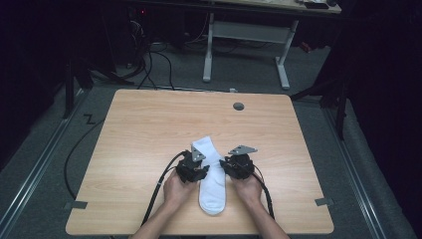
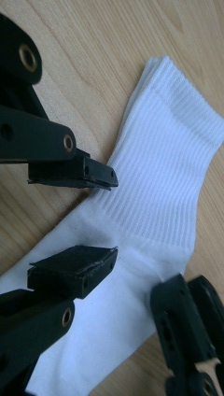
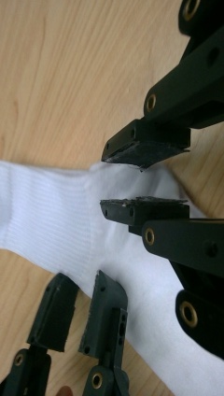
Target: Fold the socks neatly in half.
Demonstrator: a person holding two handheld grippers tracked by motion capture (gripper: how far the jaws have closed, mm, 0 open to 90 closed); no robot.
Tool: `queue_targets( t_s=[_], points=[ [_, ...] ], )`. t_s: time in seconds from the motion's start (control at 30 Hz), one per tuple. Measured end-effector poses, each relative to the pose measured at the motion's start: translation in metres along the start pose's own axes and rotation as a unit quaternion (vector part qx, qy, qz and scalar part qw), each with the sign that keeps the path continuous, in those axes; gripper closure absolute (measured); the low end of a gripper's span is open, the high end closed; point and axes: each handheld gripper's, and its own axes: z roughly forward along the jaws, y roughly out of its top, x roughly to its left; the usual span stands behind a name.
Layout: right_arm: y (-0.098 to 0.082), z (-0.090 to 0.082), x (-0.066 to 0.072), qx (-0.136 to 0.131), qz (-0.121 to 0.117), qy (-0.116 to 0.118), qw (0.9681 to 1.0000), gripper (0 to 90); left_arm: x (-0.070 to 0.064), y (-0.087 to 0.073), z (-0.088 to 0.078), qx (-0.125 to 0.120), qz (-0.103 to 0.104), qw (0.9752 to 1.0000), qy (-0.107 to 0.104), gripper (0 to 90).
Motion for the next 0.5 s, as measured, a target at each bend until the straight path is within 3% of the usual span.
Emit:
queue_targets(
  t_s=[0.1, 0.27, 0.37, 0.5],
  points=[
    [0.000, -0.005, -0.004, -0.007, 0.004, -0.005, 0.9999, 69.4, 0.001, 0.000, -0.004, -0.001, -0.003, 1.0000, 0.004, 57.6],
    [-0.001, -0.008, 0.000, -0.007, -0.009, 0.006, 0.9999, 65.0, -0.005, -0.001, -0.023, -0.024, -0.005, 0.9995, -0.019, 50.7],
    [-0.002, -0.003, 0.002, 0.005, -0.016, 0.003, 0.9999, 62.7, -0.009, -0.004, -0.028, -0.021, -0.002, 0.9994, -0.029, 47.9],
    [-0.004, 0.003, 0.000, 0.016, -0.008, 0.001, 0.9998, 60.8, -0.014, -0.007, -0.020, 0.007, 0.023, 0.9996, -0.017, 46.2]
  ],
)
